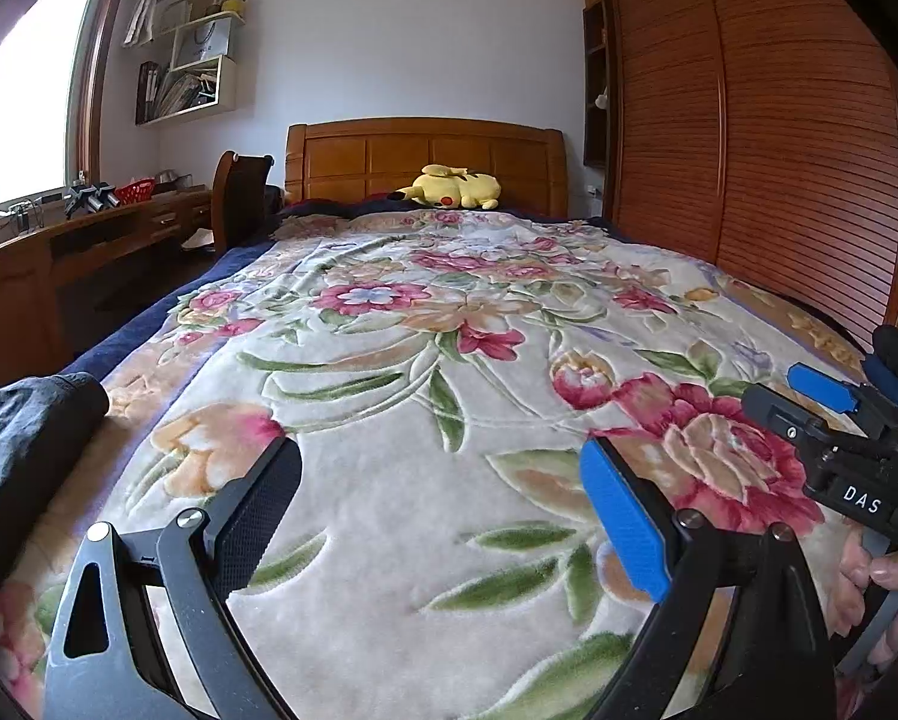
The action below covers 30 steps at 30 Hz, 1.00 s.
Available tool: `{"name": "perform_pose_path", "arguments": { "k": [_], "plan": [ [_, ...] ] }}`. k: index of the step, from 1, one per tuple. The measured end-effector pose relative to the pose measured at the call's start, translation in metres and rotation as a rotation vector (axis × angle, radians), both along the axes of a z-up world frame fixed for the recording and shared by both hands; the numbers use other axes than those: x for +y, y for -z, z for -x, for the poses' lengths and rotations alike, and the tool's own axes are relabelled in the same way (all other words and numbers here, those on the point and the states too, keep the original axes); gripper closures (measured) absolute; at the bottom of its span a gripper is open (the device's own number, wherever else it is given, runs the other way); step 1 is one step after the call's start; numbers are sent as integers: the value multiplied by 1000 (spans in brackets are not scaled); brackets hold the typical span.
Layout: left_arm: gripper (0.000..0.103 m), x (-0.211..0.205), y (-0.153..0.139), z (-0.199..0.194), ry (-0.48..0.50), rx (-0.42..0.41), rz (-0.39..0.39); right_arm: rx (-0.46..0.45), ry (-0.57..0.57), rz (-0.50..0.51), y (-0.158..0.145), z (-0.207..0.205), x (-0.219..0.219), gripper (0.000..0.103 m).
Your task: Fold large clothes
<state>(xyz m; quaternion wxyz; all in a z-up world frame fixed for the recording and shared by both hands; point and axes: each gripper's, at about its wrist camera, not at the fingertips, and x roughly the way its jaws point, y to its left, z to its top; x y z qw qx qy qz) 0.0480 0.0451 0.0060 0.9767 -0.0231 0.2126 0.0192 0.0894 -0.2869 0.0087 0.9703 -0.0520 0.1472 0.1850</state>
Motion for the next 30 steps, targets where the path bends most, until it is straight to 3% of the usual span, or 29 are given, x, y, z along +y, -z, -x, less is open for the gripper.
{"name": "perform_pose_path", "arguments": {
  "k": [30],
  "plan": [
    [8, 2, 1, 0, -1, -7, -3, -1, 6, -18, 1, -4, 4, 24]
  ]
}}
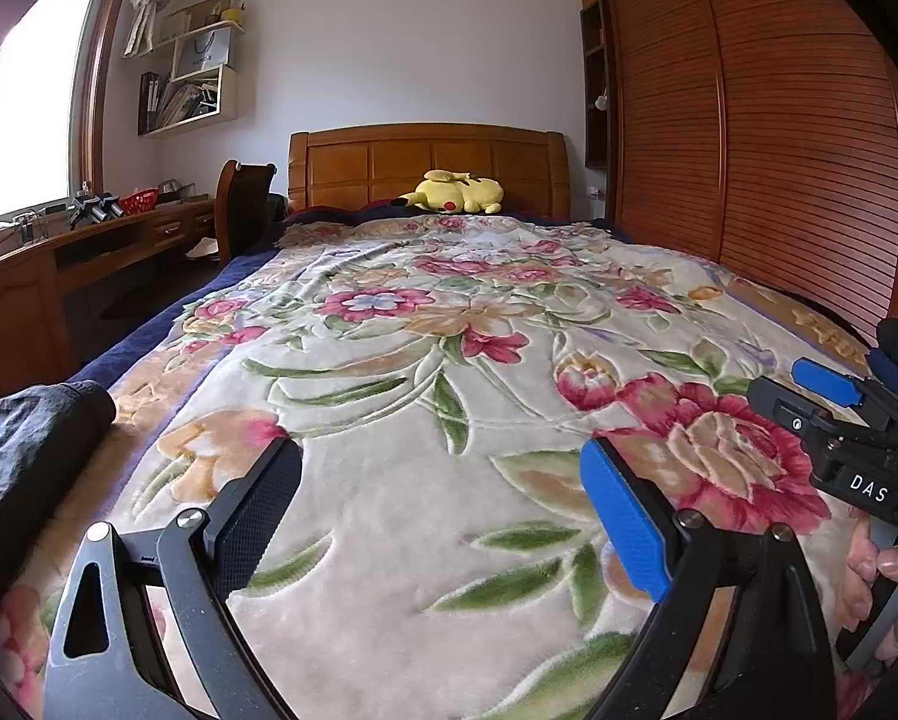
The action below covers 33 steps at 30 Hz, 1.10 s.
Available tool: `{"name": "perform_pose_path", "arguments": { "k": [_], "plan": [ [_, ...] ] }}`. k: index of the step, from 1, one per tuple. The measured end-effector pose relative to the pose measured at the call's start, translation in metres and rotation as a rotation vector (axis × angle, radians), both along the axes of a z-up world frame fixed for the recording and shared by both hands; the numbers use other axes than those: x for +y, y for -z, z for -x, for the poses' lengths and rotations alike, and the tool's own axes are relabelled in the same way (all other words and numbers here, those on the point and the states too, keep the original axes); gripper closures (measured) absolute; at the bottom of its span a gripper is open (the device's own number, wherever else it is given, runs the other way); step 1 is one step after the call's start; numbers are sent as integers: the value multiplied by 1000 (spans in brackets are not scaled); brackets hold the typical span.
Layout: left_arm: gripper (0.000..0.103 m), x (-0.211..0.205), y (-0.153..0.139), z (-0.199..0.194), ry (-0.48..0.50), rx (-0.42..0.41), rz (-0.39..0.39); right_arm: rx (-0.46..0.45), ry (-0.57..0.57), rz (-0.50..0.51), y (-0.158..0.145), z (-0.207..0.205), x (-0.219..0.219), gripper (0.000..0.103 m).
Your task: Fold large clothes
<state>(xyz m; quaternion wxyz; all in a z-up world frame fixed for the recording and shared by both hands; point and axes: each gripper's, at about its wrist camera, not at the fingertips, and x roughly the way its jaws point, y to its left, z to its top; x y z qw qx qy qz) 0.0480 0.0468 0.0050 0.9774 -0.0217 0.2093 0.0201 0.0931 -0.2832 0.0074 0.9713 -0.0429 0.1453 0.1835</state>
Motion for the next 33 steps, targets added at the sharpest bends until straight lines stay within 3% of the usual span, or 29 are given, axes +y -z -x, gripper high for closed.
{"name": "perform_pose_path", "arguments": {
  "k": [33],
  "plan": [
    [8, 4, -1, 1, -2, -7, -4, -2, 4, -3, 0, -1, 0, 24]
  ]
}}
